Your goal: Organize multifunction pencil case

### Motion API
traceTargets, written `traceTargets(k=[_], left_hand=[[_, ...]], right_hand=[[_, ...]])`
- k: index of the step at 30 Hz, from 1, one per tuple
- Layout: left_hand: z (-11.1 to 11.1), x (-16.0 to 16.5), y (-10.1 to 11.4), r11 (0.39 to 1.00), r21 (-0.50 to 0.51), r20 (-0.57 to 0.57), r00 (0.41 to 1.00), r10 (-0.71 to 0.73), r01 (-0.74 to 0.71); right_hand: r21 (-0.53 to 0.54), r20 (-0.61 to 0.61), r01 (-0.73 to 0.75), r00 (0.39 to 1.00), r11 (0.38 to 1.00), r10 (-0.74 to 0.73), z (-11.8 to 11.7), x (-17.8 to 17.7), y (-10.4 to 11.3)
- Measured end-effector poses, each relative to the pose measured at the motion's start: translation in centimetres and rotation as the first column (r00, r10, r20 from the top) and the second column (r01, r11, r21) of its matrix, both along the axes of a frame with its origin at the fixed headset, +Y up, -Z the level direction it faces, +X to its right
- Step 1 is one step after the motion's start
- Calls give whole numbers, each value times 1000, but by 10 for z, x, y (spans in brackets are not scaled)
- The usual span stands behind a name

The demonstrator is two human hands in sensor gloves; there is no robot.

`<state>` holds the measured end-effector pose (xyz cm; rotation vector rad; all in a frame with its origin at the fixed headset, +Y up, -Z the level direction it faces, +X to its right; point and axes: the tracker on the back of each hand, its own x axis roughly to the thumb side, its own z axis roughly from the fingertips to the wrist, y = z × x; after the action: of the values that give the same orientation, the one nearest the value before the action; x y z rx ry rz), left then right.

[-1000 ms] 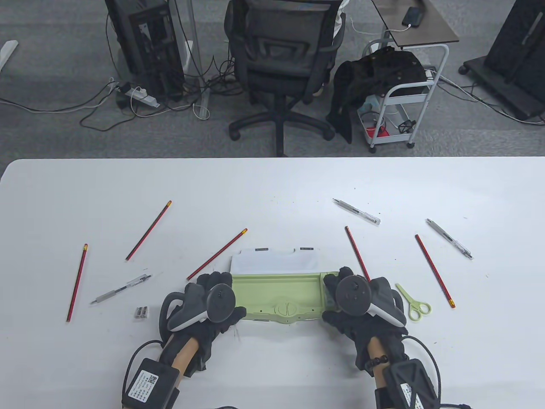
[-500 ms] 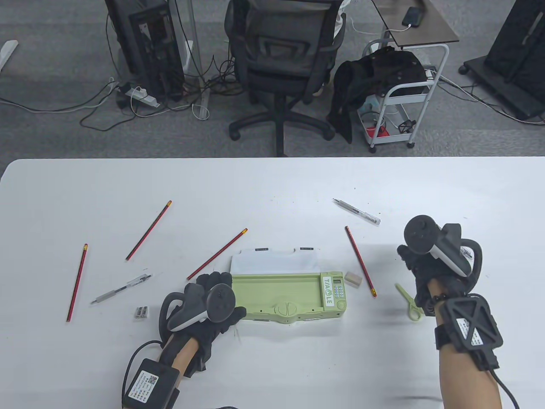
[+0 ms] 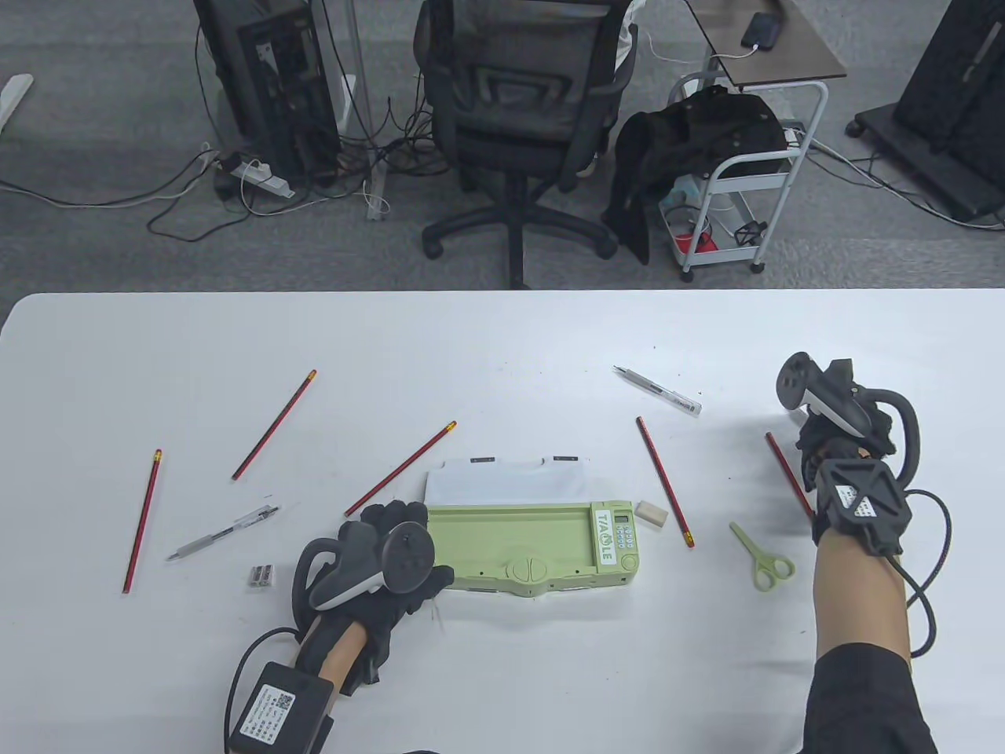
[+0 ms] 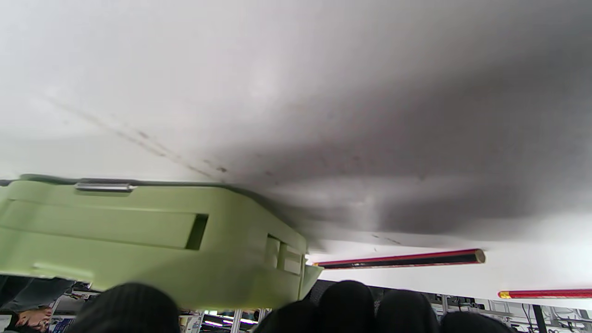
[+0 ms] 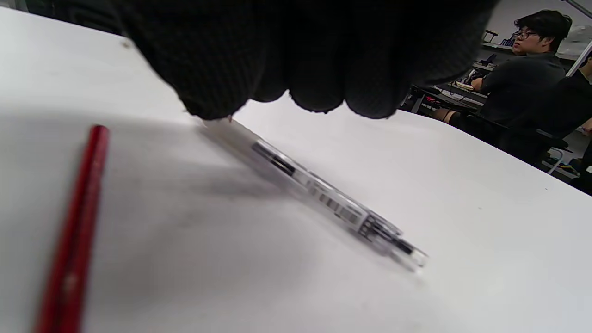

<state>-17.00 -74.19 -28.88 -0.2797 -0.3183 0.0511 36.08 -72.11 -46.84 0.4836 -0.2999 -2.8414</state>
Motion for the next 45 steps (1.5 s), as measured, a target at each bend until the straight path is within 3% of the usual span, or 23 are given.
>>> traceTargets(k=[10, 24, 29, 33, 39, 45], left_hand=[[0, -1, 0, 1000, -7, 5, 1000, 4, -4], [-1, -1, 0, 1000, -8, 3, 1000, 5, -5], [-1, -1, 0, 1000, -8, 2, 1000, 4, -4], [-1, -1, 0, 1000, -9, 1, 1000, 5, -5], [-1, -1, -1, 1000, -9, 2, 1000, 17, -17], [-1, -1, -1, 1000, -5, 4, 1000, 17, -17]], right_hand=[[-54, 14, -27, 1000, 998, 28, -7, 15, -24], [-86, -31, -95, 995, 992, 92, -11, 7, -27], [-37, -37, -55, 998, 998, 53, -4, 0, -3], [33, -100, 3, 995, 999, 0, 10, -24, 30], [100, -261, 189, 952, 977, -158, 44, -87, 77], [81, -433, 299, 870, 951, -237, 79, -162, 89]])
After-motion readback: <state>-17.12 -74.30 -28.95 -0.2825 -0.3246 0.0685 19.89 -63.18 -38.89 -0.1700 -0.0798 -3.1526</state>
